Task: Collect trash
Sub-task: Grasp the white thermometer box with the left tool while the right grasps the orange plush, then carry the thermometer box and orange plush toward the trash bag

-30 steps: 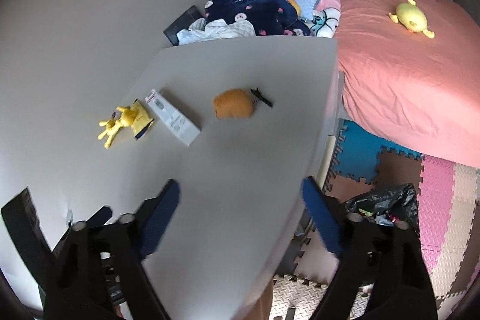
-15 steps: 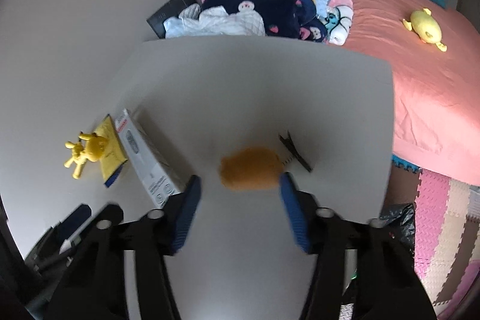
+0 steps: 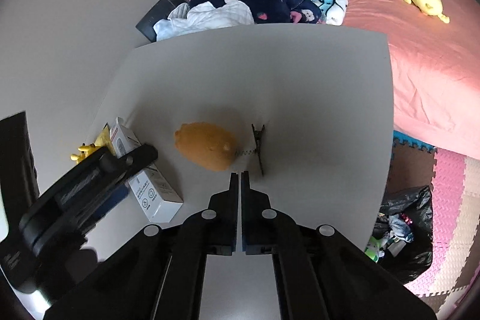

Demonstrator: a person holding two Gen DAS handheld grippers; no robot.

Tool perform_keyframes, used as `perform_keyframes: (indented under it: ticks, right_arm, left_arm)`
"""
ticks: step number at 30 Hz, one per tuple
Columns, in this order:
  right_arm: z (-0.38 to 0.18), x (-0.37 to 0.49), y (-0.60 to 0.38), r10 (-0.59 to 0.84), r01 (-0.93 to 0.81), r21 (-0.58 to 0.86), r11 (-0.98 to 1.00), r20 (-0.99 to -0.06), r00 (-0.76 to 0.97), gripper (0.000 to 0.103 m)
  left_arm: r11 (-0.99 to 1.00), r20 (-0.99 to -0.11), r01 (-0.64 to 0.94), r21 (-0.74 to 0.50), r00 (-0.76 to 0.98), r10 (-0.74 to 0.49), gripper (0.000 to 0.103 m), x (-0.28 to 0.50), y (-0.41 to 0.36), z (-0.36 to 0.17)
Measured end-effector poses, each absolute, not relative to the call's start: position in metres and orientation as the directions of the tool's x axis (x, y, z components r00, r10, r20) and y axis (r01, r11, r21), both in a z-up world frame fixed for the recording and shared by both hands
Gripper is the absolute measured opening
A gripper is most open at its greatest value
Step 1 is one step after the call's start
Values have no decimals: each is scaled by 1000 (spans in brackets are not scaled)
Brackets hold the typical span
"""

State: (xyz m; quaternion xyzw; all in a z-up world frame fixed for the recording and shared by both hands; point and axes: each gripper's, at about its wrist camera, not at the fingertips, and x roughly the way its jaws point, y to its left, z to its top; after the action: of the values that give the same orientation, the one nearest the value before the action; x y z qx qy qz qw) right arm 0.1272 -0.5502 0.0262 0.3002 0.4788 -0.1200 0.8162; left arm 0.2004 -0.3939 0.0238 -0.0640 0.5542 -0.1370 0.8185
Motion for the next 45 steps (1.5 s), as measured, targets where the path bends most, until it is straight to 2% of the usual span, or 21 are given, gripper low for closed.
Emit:
perform_keyframes:
  ticks: [2,4,7,8,9,10,11,20,21,23,26,35,45]
  right_arm:
    - [30,127,-551,79,479,362,800,-854,514,2]
    - [32,131,-551,75,472,357,806,-853,517,2]
    - [33,135,-550,81,454,355,817,-850,520,3]
    - [34,137,-548,79,446,351,823,-849,522,14]
    - [35,136,-548,70,446,343,827,-849,524,42]
    - [39,136,-546,45,448,328,832,-844,534,56]
    - [41,135,-545,29,447,323,835,-836,548,62]
    - [35,170,-520,-86,408,153,900,-856,509,62]
    - [32,175,-518,-99,406,132,905,-860,500,60]
    - [25,181,-513,-132,396,79,915,-868,479,47]
    - [30,174,-509,-175,404,47,914,-851,495,47]
    - [75,118,-512,-124,397,138,907,-815,566,47]
    - [105,-8,-541,-73,436,251,864,-795,602,47]
  left_arm:
    - [961,-896,158,-228,352,-270,82,204,-398,23]
    - [969,-897,164,-184,374,-234,57,206,-400,23]
    - [959,-889,175,-222,368,-273,40,212,-390,24]
    - [954,-886,175,-244,360,-292,38,213,-384,24]
    - [949,-883,174,-262,352,-309,34,215,-378,25]
    - [947,-882,171,-274,349,-318,32,216,-375,24]
    - [939,-878,168,-299,337,-340,31,218,-367,24]
    - [925,-864,229,-302,345,-367,29,206,-359,28]
    - [923,-862,232,-306,344,-372,29,206,-358,29]
    - [920,-859,242,-307,345,-378,29,204,-356,29]
    - [917,-854,260,-304,353,-383,29,200,-355,34]
    - [905,-835,303,-297,378,-400,29,161,-362,61]
    - [864,-814,423,-274,375,-443,29,69,-411,90]
